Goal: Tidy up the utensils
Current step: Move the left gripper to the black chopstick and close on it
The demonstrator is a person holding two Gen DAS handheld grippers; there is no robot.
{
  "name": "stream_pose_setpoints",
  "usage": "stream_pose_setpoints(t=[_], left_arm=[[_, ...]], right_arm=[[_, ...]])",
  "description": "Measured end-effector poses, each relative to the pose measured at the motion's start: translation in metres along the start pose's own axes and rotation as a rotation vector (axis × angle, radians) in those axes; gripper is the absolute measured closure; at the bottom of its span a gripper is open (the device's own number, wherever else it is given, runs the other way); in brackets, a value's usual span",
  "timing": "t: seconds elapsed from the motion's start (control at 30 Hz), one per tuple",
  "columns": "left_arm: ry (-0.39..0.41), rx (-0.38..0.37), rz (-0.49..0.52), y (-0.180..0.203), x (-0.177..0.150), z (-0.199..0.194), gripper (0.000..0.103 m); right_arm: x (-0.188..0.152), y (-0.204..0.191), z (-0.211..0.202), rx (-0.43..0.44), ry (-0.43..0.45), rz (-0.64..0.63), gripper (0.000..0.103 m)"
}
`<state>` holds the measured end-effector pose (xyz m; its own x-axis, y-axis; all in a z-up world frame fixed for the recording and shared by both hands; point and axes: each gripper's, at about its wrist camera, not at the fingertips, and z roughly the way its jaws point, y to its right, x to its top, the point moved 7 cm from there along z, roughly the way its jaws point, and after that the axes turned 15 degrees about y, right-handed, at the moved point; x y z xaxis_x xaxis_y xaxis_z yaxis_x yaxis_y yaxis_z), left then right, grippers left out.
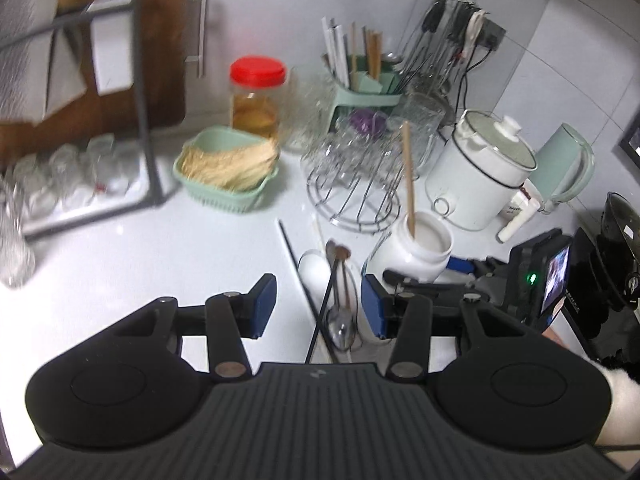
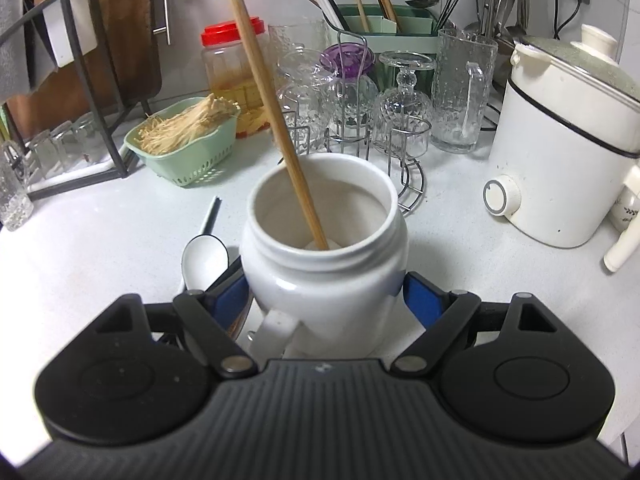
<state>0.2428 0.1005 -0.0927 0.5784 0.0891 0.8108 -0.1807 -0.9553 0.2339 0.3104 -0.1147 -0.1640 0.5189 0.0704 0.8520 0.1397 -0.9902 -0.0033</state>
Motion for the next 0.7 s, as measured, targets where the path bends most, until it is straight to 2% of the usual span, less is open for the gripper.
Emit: stream_pose_setpoints(t=[0.33,0.47,0.7], left_arm=[[-0.044,0.002,-0.097,-0.027,-0.05,0.011,0.051],[-0.155,-0.022,-0.14,-0.032,-0.093,0.046,0.059],[-0.228,-0.019,-0.123,-0.028,-0.144,0.077,0.072]], right_arm=[[0.0,0.0,-0.001,-0.028,-0.003,0.021,0.017],[0.0,0.0,0.0,-0.032,-0.014,0.021,0.017],[0.002,-0.001,0.002,-0.037,-0.034,0.019,0.017]])
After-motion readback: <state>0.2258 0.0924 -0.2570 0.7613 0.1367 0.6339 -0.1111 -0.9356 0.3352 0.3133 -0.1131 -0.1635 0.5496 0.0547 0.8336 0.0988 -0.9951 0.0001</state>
